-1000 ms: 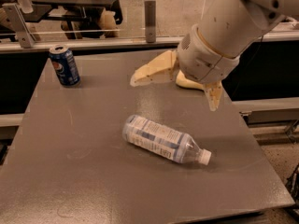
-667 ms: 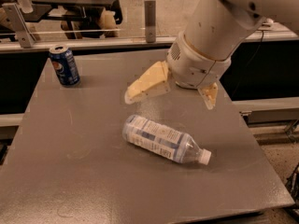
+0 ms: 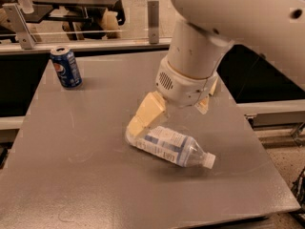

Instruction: Place blue plastic bottle upright

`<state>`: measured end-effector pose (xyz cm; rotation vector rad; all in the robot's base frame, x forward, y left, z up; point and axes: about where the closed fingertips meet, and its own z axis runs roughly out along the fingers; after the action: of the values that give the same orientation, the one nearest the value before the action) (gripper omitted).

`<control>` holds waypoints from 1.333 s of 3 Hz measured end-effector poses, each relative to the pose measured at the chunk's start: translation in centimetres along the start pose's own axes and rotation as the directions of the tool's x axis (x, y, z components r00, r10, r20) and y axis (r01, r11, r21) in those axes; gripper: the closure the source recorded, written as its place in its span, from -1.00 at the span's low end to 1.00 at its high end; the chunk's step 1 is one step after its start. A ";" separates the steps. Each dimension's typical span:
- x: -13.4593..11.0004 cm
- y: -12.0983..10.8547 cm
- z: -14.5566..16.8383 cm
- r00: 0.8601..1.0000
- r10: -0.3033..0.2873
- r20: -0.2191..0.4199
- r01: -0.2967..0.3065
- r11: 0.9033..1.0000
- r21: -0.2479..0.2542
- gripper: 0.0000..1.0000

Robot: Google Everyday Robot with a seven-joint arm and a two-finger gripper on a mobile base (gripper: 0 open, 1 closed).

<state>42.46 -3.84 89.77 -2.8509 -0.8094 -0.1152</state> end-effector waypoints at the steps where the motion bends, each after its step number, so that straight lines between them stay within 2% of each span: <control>1: -0.3 0.2 1.7 0.989 -0.141 0.043 0.142 0.989 -0.031 -1.00; 2: -1.0 0.3 2.7 0.964 -0.258 0.061 0.261 0.964 -0.054 -1.00; 3: -1.7 0.5 3.4 0.932 -0.350 0.089 0.357 0.930 -0.082 -1.00; 4: -2.3 0.5 4.1 0.902 -0.417 0.115 0.427 0.900 -0.086 -1.00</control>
Offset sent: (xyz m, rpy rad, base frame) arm -0.0149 -0.0125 -0.0434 -0.1412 -0.0463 0.4105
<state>40.88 -4.63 85.45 -2.7434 -1.4788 -0.0825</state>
